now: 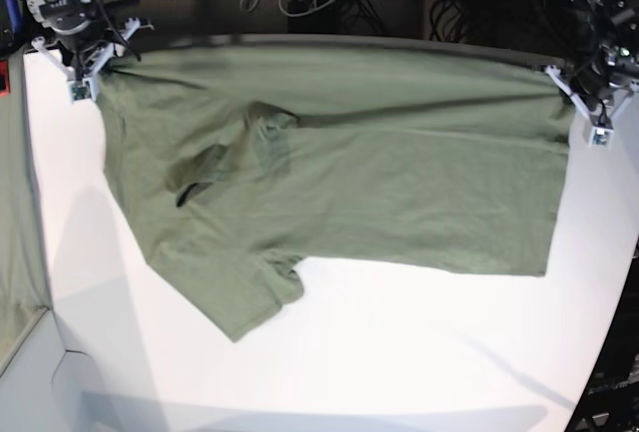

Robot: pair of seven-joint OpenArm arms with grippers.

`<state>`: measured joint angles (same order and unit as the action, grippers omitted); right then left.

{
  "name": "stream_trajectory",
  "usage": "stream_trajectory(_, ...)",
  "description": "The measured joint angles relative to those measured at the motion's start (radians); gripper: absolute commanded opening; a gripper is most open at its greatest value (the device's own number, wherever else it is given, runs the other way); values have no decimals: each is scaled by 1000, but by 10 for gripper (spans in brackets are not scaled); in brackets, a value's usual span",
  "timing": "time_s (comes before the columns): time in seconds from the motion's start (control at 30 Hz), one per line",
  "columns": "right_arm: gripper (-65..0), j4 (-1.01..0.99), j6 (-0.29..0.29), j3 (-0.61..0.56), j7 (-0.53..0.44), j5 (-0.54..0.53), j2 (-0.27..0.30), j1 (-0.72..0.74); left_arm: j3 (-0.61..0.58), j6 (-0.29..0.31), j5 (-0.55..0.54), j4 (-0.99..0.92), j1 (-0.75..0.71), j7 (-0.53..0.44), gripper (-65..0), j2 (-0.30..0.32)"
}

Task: Layout the t-shirt on the table in an organized manner, then fold the t-shirt properly
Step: 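Lift the folded edge with both grippers and pull it away from the hem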

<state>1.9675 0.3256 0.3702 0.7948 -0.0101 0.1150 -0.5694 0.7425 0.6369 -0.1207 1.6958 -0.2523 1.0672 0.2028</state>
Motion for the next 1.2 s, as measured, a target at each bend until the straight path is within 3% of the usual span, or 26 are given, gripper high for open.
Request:
stream_trajectory(0.3, -650, -3, 0, -5, -7, 10, -60, -27, 0, 0, 5, -51, -5, -1, -649, -3)
stream_trajectory(0.53, -633, -4, 0, -6, -7, 10, -60, -27, 0, -1, 7, -71, -11, -2, -640, -1)
stream_trajectory(0.6, -565, -4, 31, -21, -7, 14, -56, -34, -6, -1, 5, -71, -23, -5, -593, 3)
stream_trajectory(0.67, -476, -4, 89, -22, -11, 12, -58, -42, -26, -1, 12, -71, -35, -2, -505, 7)
stream_trajectory(0.77, -376, -4, 94, -19, -7, 15, -62, -43, -25, -1, 14, -63, -32, -2, -350, 8)
stream_trajectory(0.87, -326, -4, 94, -18, -8, 14, -62, -41, -25, -2, 11, -63, -32, -3, -251, 8)
stream_trajectory(1.0, -308, -3, 98, 54, -10, 14, -63, -37, -18, 0, 11, -47, -32, 0, -223, 7)
stream_trajectory(1.2, -306, -3, 100, 177, -5, 14, -36, 34, 101, -2, 11, 90, -18, 4, -223, 1)
